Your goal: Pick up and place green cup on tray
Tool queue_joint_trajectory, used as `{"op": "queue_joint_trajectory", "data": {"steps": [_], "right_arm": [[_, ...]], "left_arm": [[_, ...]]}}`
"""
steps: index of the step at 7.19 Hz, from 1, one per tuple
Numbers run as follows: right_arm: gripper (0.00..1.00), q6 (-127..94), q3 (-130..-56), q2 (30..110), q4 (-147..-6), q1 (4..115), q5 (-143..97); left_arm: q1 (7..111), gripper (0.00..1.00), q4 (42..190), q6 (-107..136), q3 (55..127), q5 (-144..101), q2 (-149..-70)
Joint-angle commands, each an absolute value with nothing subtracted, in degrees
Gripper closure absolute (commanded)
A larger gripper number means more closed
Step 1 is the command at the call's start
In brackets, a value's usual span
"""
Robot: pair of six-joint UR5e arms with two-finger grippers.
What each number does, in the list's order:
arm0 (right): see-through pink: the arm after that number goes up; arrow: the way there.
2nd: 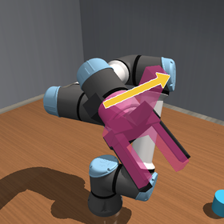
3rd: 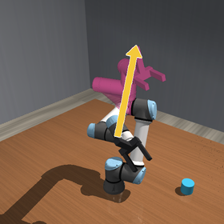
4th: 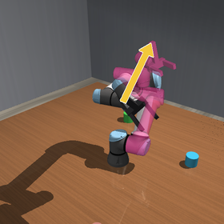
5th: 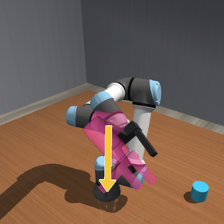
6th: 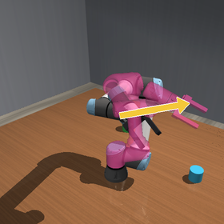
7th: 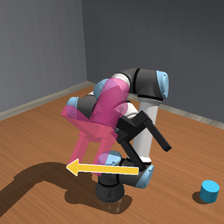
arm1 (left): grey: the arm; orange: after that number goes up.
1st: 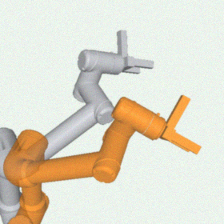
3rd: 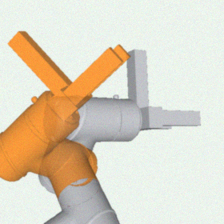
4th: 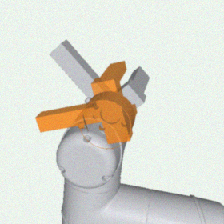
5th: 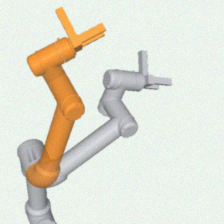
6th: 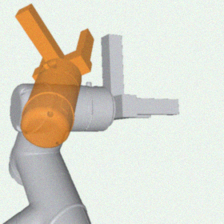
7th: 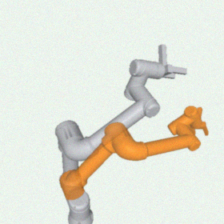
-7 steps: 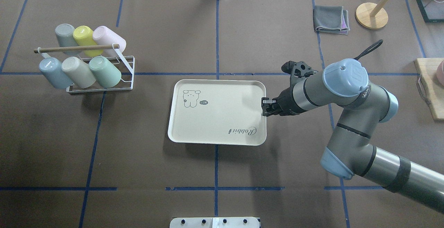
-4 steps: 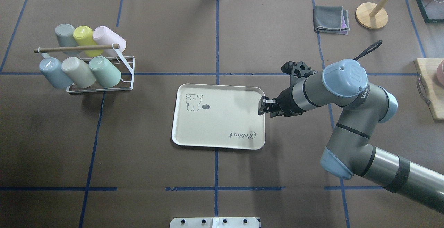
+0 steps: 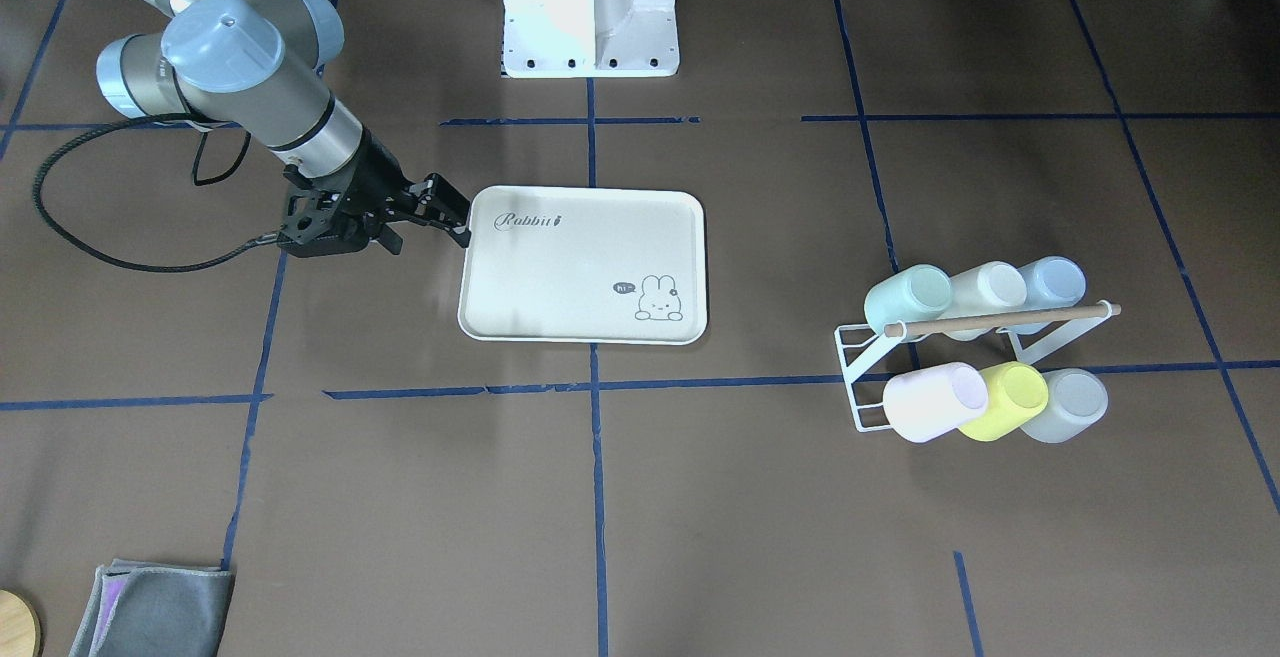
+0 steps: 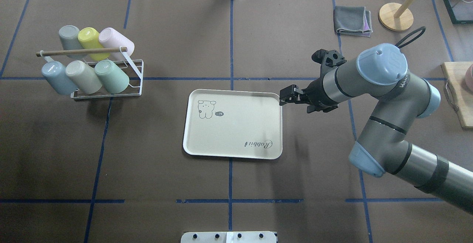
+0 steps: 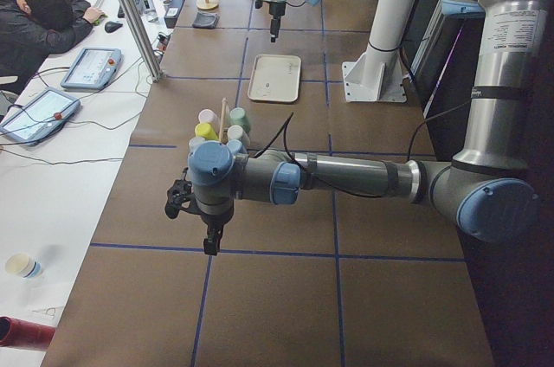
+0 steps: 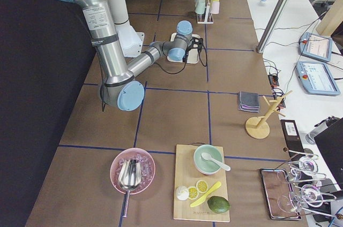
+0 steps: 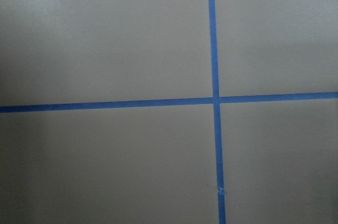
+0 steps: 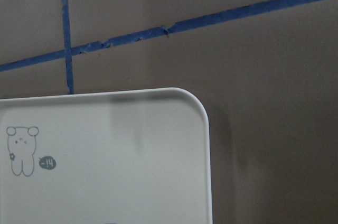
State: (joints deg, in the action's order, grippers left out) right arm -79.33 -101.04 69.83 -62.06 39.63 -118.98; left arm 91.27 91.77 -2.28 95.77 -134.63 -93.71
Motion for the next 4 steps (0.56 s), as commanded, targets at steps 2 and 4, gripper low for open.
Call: {"op": "queue_joint_trajectory", "data": {"steps": [2, 4], "right_arm": [[0.0, -73.8, -107.8, 70.6, -77.9, 49.5, -123.3], [0.0, -61.5, -111.2, 71.5, -89.2, 52.6, -123.3]], "left_arm": [[82.9, 0.0, 91.6, -2.5, 105.8, -134.1, -95.3], [76.9, 0.0, 87.3, -2.7, 112.9, -131.5, -95.6]]}}
